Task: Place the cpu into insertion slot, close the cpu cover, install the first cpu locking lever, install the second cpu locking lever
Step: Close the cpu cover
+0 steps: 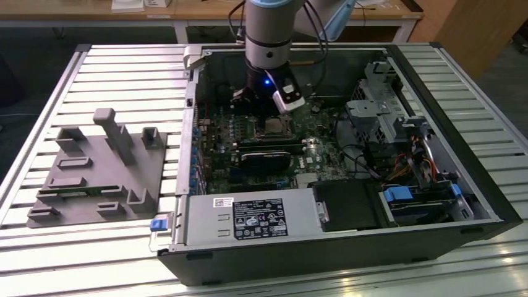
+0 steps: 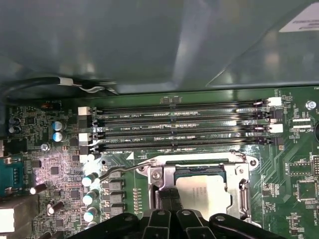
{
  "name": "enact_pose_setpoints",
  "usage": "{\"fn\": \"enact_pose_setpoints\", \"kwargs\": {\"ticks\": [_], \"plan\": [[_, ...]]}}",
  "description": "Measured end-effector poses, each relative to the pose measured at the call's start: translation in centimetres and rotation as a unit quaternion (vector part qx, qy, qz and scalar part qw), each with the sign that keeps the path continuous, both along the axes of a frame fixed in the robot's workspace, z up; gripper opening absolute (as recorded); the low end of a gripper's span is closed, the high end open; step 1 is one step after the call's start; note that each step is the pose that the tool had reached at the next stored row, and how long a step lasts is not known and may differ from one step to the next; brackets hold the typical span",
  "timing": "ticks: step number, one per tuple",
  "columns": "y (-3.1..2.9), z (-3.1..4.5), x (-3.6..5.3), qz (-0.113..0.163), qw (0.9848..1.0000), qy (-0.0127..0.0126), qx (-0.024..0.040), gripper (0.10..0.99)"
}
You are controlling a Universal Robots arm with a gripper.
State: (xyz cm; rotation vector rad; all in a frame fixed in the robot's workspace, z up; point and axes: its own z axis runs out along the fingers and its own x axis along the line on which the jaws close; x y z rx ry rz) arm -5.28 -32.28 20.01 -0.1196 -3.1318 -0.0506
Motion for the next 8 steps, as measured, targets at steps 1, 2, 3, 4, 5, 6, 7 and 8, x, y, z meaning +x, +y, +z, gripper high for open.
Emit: {"fn": "enact_pose_setpoints", "kwargs": {"ticks": [1,2,3,4,5,6,7,8], "plan": [[0.0,0.0,0.01,0.0,1.0,0.0,0.0,0.106],[0.0,0.0,0.01,0.0,1.0,0.0,0.0,0.106],[0.0,0.0,0.02,0.0,1.0,-0.0001,0.0001,0.106],[0.01,0.02,0.03,0.0,1.0,-0.0001,0.0001,0.106],[0.01,0.07,0.03,0.0,1.0,-0.0001,0.0,0.106],[0.0,0.16,0.03,0.0,1.0,-0.0001,0.0,0.106],[0.0,0.26,0.03,0.0,1.0,-0.0001,0.0,0.106],[0.0,0.39,0.03,0.0,1.0,0.0,0.0,0.106]]}}
